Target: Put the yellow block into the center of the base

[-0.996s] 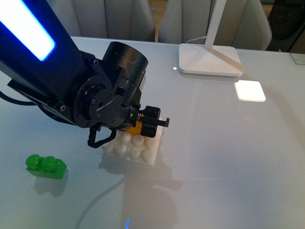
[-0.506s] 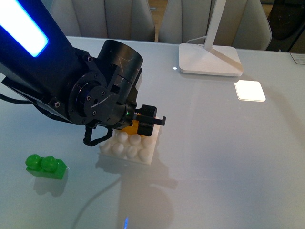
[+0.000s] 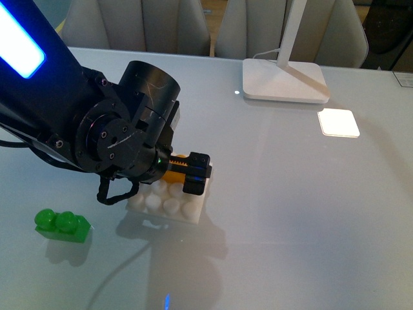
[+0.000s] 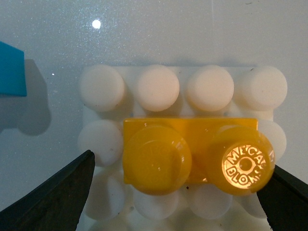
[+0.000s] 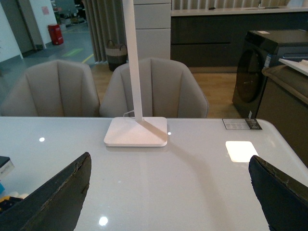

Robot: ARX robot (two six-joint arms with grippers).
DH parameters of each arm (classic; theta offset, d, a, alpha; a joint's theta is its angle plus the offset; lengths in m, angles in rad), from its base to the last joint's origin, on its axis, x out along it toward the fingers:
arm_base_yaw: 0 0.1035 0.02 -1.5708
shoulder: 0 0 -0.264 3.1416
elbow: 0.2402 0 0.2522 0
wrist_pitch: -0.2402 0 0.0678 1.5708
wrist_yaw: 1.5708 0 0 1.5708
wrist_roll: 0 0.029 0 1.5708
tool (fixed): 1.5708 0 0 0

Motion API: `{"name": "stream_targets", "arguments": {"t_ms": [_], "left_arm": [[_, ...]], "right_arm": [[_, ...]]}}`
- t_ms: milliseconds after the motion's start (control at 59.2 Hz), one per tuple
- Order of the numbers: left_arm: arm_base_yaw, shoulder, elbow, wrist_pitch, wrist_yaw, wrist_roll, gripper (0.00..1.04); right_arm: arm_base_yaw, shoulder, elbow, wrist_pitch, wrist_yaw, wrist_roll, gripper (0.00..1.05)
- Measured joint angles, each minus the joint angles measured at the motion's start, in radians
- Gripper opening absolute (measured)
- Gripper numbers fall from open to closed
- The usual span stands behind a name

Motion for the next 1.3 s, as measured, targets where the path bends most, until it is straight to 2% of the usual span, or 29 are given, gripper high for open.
{"name": "stream_targets", "arguments": {"t_ms": [422, 658, 793, 996, 1300], "left_arm": [[0.052, -0.197, -0.084, -0.010, 0.008, -0.006, 0.97], [0.169, -0.348, -0.222, 0.025, 0.031, 0.042, 0.97], [0.267, -0.524, -0.347, 0.052, 0.035, 0.056, 0.97], [0.356, -0.821, -0.527, 0.055, 0.056, 0.049, 0.97], [0.499, -1.316, -0.731, -0.061, 0.050, -0.027, 0.97]], "right_arm": [[0.000, 0.000, 0.000, 0.000, 0.000, 0.000, 0.96], [0.000, 0.000, 0.000, 0.000, 0.000, 0.000, 0.96], [0.000, 0.000, 0.000, 0.000, 0.000, 0.000, 0.96], [0.000, 0.000, 0.000, 0.000, 0.000, 0.000, 0.96], [0.000, 0.000, 0.000, 0.000, 0.000, 0.000, 0.96]]}}
